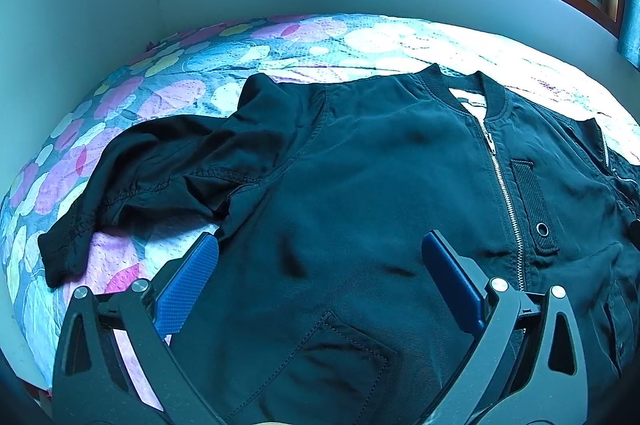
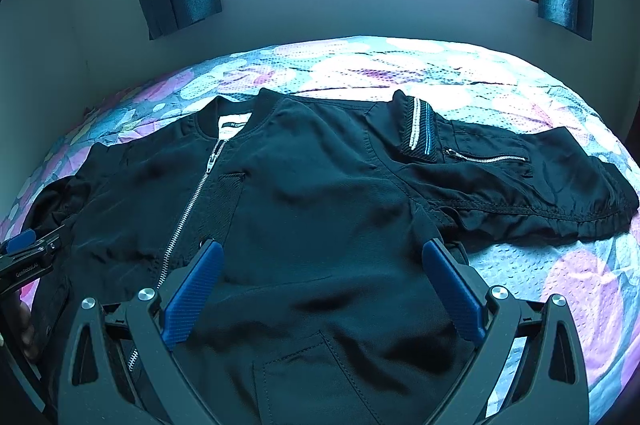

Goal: Fold small clothes

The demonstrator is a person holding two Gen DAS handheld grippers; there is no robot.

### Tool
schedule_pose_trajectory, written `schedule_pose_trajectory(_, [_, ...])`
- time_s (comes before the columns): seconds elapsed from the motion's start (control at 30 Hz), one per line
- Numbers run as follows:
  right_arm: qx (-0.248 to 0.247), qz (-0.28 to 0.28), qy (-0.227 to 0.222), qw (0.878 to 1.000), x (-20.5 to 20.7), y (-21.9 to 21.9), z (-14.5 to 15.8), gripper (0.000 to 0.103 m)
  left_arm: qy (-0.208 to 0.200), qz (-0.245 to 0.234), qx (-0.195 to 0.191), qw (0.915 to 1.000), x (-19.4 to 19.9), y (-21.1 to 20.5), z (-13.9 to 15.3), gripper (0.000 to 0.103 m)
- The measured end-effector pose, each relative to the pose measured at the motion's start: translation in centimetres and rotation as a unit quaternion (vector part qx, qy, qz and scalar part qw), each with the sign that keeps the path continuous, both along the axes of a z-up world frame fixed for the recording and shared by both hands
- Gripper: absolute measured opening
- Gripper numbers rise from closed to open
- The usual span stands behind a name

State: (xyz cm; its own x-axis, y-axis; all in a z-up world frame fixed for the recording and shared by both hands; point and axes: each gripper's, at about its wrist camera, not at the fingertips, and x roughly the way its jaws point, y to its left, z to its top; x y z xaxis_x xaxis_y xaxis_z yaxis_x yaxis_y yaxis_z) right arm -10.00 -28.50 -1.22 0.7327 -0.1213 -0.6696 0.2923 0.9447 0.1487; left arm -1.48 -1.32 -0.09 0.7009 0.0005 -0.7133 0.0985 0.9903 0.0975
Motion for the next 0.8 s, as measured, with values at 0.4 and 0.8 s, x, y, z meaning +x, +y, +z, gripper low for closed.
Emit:
schedule_pose_trajectory(0.4, [0.001, 0.0, 0.004, 1.0, -0.07, 0.0, -0.13, 0.099, 0.001, -0.001, 0.002, 1.0, -0.23, -0.06, -0.02, 0.101])
schedule_pose_trajectory(0.8, [-0.001, 0.002, 0.006, 1.0, 0.05, 0.33, -0.41, 0.099, 0.002, -0.003, 0.001, 1.0, -0.25, -0.1, -0.02, 0.101])
